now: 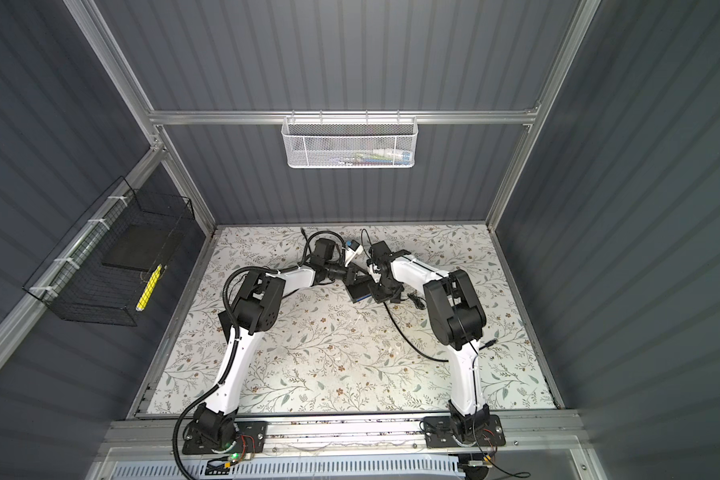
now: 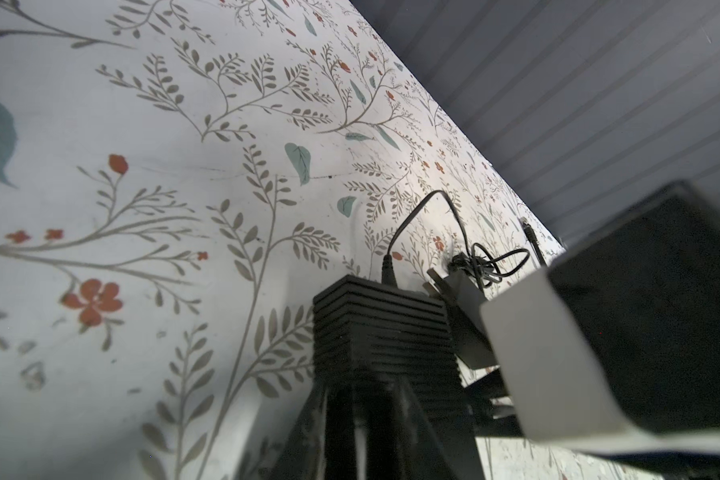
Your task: Insert the plug into the switch port
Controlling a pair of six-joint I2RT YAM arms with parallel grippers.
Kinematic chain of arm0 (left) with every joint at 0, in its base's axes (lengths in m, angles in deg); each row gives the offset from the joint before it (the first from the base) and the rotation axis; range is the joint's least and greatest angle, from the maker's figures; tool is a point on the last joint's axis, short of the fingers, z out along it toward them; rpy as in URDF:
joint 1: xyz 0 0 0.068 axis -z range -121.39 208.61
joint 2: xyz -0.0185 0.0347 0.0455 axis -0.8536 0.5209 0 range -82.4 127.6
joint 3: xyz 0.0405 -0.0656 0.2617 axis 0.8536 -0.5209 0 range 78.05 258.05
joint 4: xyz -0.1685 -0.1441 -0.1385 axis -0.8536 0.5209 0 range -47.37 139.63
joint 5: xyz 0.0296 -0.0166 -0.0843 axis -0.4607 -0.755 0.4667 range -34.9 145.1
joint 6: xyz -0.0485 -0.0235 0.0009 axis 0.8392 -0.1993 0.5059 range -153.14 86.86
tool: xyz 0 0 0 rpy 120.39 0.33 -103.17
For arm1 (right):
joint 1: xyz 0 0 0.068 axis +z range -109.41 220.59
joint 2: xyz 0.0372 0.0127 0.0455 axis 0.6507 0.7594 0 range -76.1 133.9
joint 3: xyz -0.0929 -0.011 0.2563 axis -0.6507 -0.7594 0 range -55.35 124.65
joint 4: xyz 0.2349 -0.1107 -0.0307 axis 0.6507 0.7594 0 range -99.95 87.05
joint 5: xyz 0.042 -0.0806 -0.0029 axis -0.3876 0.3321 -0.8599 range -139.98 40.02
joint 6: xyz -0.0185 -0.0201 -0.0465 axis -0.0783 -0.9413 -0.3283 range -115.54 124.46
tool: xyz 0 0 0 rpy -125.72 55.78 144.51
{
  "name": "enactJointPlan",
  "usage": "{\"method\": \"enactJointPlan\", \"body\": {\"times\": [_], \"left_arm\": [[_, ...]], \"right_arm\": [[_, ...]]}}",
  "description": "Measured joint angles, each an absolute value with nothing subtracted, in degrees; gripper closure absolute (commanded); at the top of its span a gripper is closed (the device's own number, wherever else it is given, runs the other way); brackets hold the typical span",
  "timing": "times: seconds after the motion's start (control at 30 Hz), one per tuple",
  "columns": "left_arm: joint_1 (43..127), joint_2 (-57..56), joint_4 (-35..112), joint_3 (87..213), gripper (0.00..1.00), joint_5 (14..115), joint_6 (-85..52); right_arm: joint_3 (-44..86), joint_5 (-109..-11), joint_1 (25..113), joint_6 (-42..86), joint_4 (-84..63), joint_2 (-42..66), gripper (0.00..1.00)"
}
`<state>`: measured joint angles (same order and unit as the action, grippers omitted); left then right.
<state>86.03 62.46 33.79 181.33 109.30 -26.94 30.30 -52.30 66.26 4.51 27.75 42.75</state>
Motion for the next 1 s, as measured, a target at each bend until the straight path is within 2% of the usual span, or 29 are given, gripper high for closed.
{"method": "enactJointPlan", "body": {"times": [0.17, 0.3, 0.7, 1.0], "left_arm": [[85.79, 61.95, 35.23, 180.15, 0.73, 111.75, -26.35], [85.83, 61.93, 36.41, 180.44, 0.73, 112.01, -26.38], [85.74, 61.93, 40.5, 181.86, 0.73, 112.36, -26.94], [85.66, 61.93, 42.7, 182.62, 0.73, 112.38, -27.1]], "right_arm": [[25.95, -51.34, 66.22, 5.19, 21.63, 40.02, 0.71], [24.09, -50.86, 66.18, 5.12, 19.66, 37.5, 0.68], [18.73, -51.91, 66.13, 2.94, 19.2, 30.29, 0.73], [18.12, -52.33, 66.13, 2.72, 20.07, 33.0, 0.74]]}}
